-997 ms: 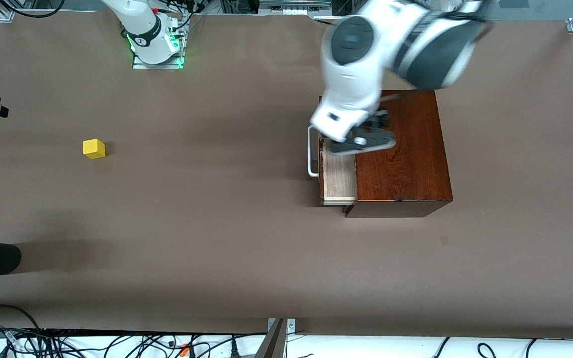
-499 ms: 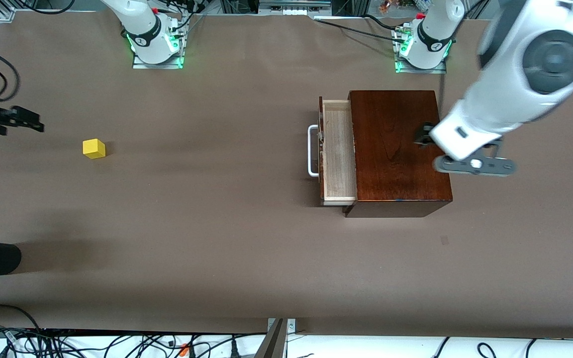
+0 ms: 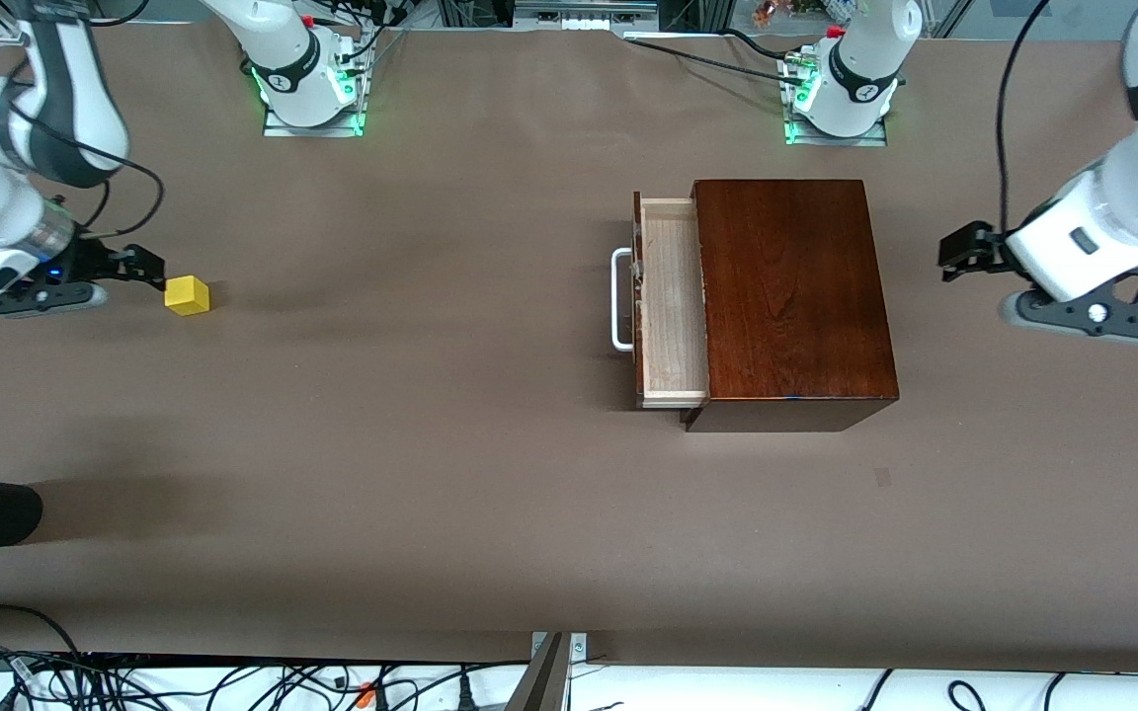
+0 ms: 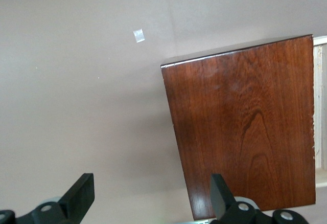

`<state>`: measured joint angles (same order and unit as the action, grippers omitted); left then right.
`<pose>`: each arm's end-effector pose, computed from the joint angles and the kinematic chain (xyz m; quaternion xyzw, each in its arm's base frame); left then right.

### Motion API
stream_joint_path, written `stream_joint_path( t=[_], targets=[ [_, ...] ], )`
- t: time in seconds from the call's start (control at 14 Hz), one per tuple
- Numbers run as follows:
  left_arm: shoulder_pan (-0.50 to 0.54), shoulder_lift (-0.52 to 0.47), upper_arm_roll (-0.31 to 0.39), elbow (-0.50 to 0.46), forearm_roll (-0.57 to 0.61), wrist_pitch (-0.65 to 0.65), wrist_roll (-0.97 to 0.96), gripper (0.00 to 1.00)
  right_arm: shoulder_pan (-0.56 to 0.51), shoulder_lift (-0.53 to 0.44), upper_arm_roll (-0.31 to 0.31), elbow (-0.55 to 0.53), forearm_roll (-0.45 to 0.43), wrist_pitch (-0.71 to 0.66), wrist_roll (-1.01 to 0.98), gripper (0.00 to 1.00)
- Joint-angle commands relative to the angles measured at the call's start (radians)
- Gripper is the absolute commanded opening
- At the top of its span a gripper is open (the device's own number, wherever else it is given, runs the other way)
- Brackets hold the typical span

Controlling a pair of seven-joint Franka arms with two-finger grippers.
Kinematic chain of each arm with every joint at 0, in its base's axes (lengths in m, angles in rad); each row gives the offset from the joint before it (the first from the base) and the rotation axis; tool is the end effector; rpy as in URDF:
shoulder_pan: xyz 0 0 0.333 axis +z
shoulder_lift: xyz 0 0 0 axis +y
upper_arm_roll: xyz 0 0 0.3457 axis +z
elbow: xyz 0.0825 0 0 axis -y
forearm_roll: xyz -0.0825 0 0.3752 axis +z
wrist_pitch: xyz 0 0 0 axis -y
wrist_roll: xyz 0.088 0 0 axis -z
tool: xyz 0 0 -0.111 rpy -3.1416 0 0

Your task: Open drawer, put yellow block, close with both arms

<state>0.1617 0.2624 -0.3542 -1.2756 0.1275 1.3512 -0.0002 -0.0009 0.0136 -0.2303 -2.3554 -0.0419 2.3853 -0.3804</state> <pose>0.6007 -0.0670 0.6227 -0.9925 0.0854 0.0836 0.0260 0.4846 -0.1145 0.3571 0.9958 0.0896 0.0031 0.0178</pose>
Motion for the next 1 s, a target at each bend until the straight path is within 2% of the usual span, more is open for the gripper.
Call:
stream_joint_path(
  t=[0.0,0.14,0.21,0.28,0.43,0.5,0.71,0.93],
  targets=[
    [0.035,-0.025,-0.003,-0.021,-0.037,-0.012,0.04,1.0,-0.002,0.034,-0.004,-0.08,-0.012,0.13,-0.015,0.99],
    [0.033,-0.028,0.021,-0.031,-0.043,-0.009,0.038,1.0,-0.002,0.089,-0.029,-0.081,-0.012,0.176,-0.024,1.0],
    [0.021,-0.044,0.058,-0.045,-0.052,-0.006,0.04,1.0,-0.002,0.112,-0.032,-0.081,-0.012,0.201,-0.034,1.0],
    [-0.016,-0.084,0.119,-0.104,-0.063,0.025,0.042,1.0,-0.005,0.133,-0.034,-0.081,-0.01,0.224,-0.034,1.0],
    [-0.098,-0.19,0.229,-0.255,-0.101,0.173,0.037,1.0,-0.007,0.175,-0.047,-0.079,-0.01,0.261,-0.034,1.0],
    [-0.132,-0.216,0.263,-0.292,-0.106,0.219,0.031,1.0,-0.005,0.186,-0.049,-0.079,-0.007,0.264,-0.034,1.0],
    [-0.146,-0.252,0.285,-0.347,-0.109,0.238,0.017,1.0,-0.007,0.209,-0.049,-0.081,-0.007,0.264,-0.034,1.0],
    [-0.143,-0.246,0.281,-0.334,-0.112,0.218,-0.006,1.0,-0.007,0.247,-0.049,-0.081,-0.007,0.264,-0.041,1.0]
  ],
)
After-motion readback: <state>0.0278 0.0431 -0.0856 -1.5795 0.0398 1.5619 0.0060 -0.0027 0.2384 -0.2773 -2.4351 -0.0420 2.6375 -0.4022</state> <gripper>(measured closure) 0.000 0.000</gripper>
